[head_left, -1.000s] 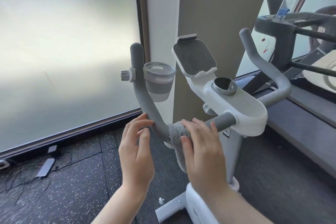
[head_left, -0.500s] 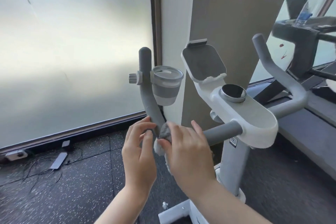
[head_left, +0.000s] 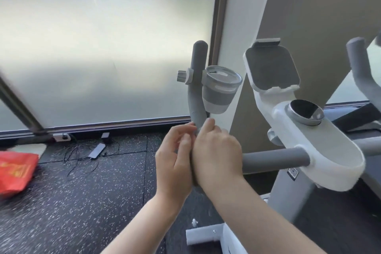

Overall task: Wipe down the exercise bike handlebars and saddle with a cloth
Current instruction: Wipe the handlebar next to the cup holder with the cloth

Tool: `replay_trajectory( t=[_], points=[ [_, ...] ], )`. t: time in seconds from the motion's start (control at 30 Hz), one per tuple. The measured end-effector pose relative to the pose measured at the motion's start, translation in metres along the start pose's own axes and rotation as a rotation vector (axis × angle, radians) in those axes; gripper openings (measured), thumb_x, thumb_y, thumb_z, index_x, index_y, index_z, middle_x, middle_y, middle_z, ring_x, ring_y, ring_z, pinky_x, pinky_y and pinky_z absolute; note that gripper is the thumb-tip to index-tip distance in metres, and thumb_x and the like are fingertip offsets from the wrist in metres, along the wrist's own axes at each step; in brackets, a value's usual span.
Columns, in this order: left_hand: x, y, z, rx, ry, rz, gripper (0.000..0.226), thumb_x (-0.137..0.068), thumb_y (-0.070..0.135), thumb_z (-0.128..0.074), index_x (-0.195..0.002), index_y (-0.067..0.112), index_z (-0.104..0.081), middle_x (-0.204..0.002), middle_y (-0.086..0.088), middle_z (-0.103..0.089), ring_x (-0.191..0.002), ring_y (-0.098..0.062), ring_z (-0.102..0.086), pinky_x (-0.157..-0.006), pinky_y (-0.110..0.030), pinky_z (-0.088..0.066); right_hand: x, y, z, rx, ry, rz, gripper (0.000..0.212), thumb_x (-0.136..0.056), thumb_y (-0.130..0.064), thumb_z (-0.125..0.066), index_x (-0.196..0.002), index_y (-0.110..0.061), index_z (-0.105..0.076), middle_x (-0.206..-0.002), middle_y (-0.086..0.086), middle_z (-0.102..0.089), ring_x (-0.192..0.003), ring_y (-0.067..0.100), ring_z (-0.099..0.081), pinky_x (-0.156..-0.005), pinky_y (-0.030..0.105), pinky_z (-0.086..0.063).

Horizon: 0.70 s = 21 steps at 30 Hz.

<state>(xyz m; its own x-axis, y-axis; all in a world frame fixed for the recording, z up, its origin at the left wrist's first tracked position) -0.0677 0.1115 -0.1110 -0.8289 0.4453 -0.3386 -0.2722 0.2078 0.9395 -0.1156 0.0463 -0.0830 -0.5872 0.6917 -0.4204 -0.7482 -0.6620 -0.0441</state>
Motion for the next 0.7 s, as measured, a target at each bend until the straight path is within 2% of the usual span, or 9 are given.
replay_trajectory(
  t=[0.07, 0.13, 0.17, 0.23, 0.33, 0.4, 0.47, 0.6, 0.7],
  points=[
    [-0.001, -0.001, 0.002, 0.003, -0.020, 0.001, 0.024, -0.090, 0.017, -0.045, -0.098, 0.021, -0.067, -0.092, 0.006, -0.071, -0.089, -0.011, -0.066, -0.081, -0.030, -0.050, 0.004, 0.009, 0.008, -0.133, -0.024, 0.032, 0.053, -0.079, -0.050, -0.068, -0.105, -0.005, -0.059, -0.077, 0.006, -0.068, -0.067, 0.022, -0.067, -0.050, 0.027, -0.043],
    [-0.005, -0.004, 0.007, -0.021, -0.063, -0.014, 0.025, -0.091, 0.019, -0.045, -0.100, 0.020, -0.067, -0.097, 0.005, -0.071, -0.097, -0.013, -0.066, -0.085, -0.032, -0.050, 0.017, 0.029, 0.012, -0.288, -0.151, 0.046, 0.073, -0.087, -0.063, -0.043, -0.140, -0.014, -0.036, -0.109, 0.001, -0.065, -0.100, 0.021, -0.063, -0.077, 0.030, -0.045],
    [-0.008, -0.006, 0.010, -0.032, -0.090, -0.022, 0.024, -0.092, 0.019, -0.045, -0.101, 0.019, -0.067, -0.098, 0.005, -0.071, -0.099, -0.015, -0.066, -0.087, -0.035, -0.051, 0.026, 0.041, 0.016, -0.358, -0.149, 0.055, 0.075, -0.085, -0.068, -0.038, -0.142, -0.019, -0.032, -0.114, -0.002, -0.063, -0.106, 0.019, -0.059, -0.084, 0.028, -0.041],
    [-0.014, -0.011, 0.016, -0.035, -0.126, -0.011, 0.024, -0.093, 0.021, -0.045, -0.101, 0.019, -0.067, -0.097, 0.005, -0.072, -0.099, -0.016, -0.067, -0.088, -0.040, -0.051, 0.044, 0.057, 0.019, -0.391, -0.041, 0.076, 0.065, -0.085, -0.069, -0.041, -0.129, -0.020, -0.043, -0.108, -0.003, -0.062, -0.103, 0.016, -0.055, -0.089, 0.025, -0.036],
    [-0.019, -0.015, 0.018, -0.029, -0.149, 0.003, 0.023, -0.092, 0.022, -0.045, -0.098, 0.020, -0.067, -0.094, 0.006, -0.072, -0.098, -0.012, -0.067, -0.087, -0.037, -0.051, 0.057, 0.054, 0.003, -0.301, 0.109, 0.117, 0.051, -0.087, -0.051, -0.045, -0.118, -0.012, -0.054, -0.111, 0.002, -0.062, -0.109, 0.021, -0.054, -0.103, 0.040, -0.033],
    [-0.023, -0.016, 0.017, -0.032, -0.188, -0.002, 0.023, -0.092, 0.021, -0.045, -0.097, 0.020, -0.067, -0.094, 0.006, -0.072, -0.098, -0.012, -0.067, -0.087, -0.035, -0.050, 0.056, 0.041, -0.004, -0.179, 0.166, 0.096, 0.048, -0.089, -0.047, -0.043, -0.116, -0.010, -0.054, -0.110, 0.006, -0.063, -0.109, 0.027, -0.058, -0.103, 0.048, -0.034],
    [-0.026, -0.017, 0.017, -0.011, -0.207, 0.003, 0.022, -0.091, 0.020, -0.045, -0.094, 0.021, -0.068, -0.093, 0.006, -0.071, -0.097, -0.013, -0.067, -0.086, -0.033, -0.049, 0.049, 0.025, -0.007, -0.111, 0.183, 0.036, 0.047, -0.089, -0.047, -0.040, -0.111, -0.008, -0.056, -0.103, 0.008, -0.063, -0.103, 0.030, -0.059, -0.099, 0.047, -0.039],
    [-0.036, -0.018, 0.015, 0.035, -0.199, 0.036, 0.021, -0.088, 0.022, -0.046, -0.089, 0.023, -0.068, -0.087, 0.006, -0.071, -0.087, -0.012, -0.065, -0.079, -0.030, -0.048, 0.014, -0.007, 0.000, -0.124, 0.212, -0.116, 0.035, -0.090, -0.041, -0.045, -0.095, -0.008, -0.056, -0.081, 0.007, -0.061, -0.075, 0.027, -0.061, -0.064, 0.038, -0.051],
    [-0.043, -0.018, 0.014, 0.050, -0.221, 0.040, 0.022, -0.088, 0.024, -0.046, -0.089, 0.022, -0.067, -0.085, 0.003, -0.070, -0.083, -0.015, -0.064, -0.075, -0.032, -0.048, 0.010, -0.013, -0.003, -0.139, 0.179, -0.093, 0.043, -0.085, -0.034, -0.055, -0.116, -0.004, -0.059, -0.102, 0.013, -0.064, -0.096, 0.029, -0.063, -0.076, 0.039, -0.055]
  ],
)
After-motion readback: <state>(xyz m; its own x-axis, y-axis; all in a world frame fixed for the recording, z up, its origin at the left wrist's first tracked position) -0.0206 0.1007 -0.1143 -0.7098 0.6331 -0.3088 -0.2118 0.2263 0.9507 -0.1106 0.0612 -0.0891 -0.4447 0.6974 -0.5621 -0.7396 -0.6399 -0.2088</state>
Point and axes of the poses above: each hand's wrist, its own x-axis away from the middle knuckle, its own z-axis out of the back of the hand, y = z × x, the point moved 2 cm from there along -x, towards the middle knuckle
